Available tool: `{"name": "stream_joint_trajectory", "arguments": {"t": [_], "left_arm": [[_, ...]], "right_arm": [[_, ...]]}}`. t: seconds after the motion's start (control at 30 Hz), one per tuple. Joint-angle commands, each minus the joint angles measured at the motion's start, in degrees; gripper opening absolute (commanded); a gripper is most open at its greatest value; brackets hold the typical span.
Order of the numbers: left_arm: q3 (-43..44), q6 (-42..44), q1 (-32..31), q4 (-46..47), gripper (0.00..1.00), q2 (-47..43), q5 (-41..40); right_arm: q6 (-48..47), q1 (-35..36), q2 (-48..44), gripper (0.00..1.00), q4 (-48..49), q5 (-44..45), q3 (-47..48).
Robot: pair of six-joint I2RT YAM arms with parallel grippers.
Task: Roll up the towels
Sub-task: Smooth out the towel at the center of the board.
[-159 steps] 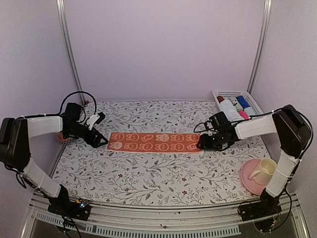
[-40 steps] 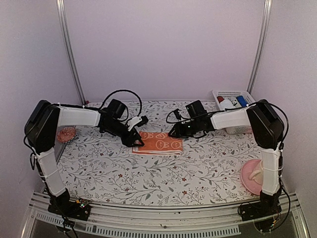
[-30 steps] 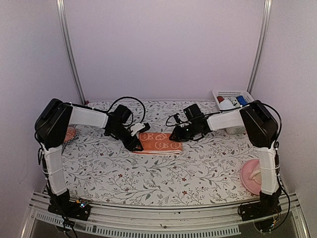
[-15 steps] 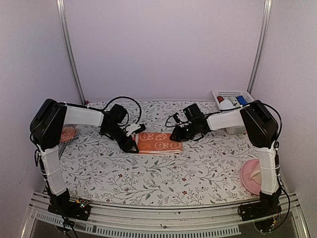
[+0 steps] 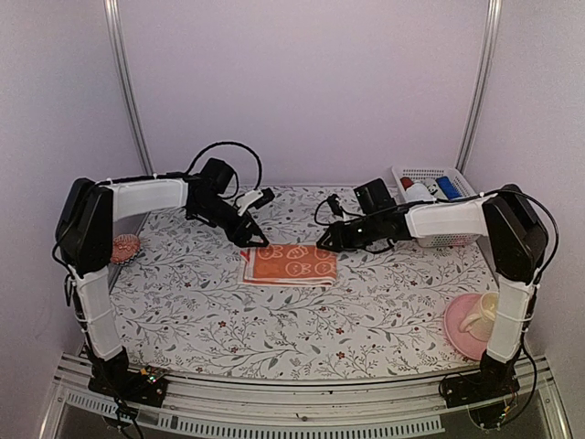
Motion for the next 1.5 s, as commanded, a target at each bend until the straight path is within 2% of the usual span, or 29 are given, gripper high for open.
{"name": "stream_joint_trajectory", "arguments": {"t": [0.0,0.13,0.27,0.57,0.77,0.87,1.0,1.1,1.23,1.33,1.47], "left_arm": [[4.00,-0.93,0.20,0.47,0.59,6.82,1.82],[6.69,-1.05,0.37,0.48,0.45,11.61,0.45],[7.44,-2.31,0.83,1.69,0.37,14.62,-3.01],[5.42,-3.21,2.38,3.01,0.36,16.31,-3.76],[5.67,-1.95,2.95,1.06,0.49,15.48,-0.16],[6.59,-0.60,3.02,-0.48,0.63,13.95,3.46],[6.62,0.56,3.23,-1.28,0.86,9.87,5.79],[5.74,1.12,3.73,-1.35,0.97,6.81,5.70],[2.09,3.85,3.84,-0.94,0.97,3.08,3.80],[-0.61,4.90,3.37,-0.15,0.97,1.57,2.16],[-3.90,5.39,2.72,1.33,0.95,-0.63,0.82]], "right_arm": [[3.36,0.43,-0.40,0.28,5.65,-4.84,-4.27],[5.66,0.48,0.49,0.27,9.67,-7.73,-8.11],[6.87,0.59,1.44,0.27,10.99,-7.91,-10.66],[6.49,0.62,5.40,0.27,9.54,-6.74,-12.14],[4.94,0.74,3.47,0.26,6.15,-4.66,-11.91],[3.98,0.89,-0.87,0.31,4.28,-2.50,-11.86],[3.41,0.83,-6.40,0.43,1.65,1.81,-11.93],[3.26,0.79,-7.95,0.46,0.48,4.26,-11.92],[1.63,0.63,-7.91,0.51,-1.44,7.38,-11.01],[0.12,0.18,-6.35,0.51,-3.20,9.29,-8.34],[-3.34,0.16,-3.05,0.43,-6.65,14.01,-2.25]]}}
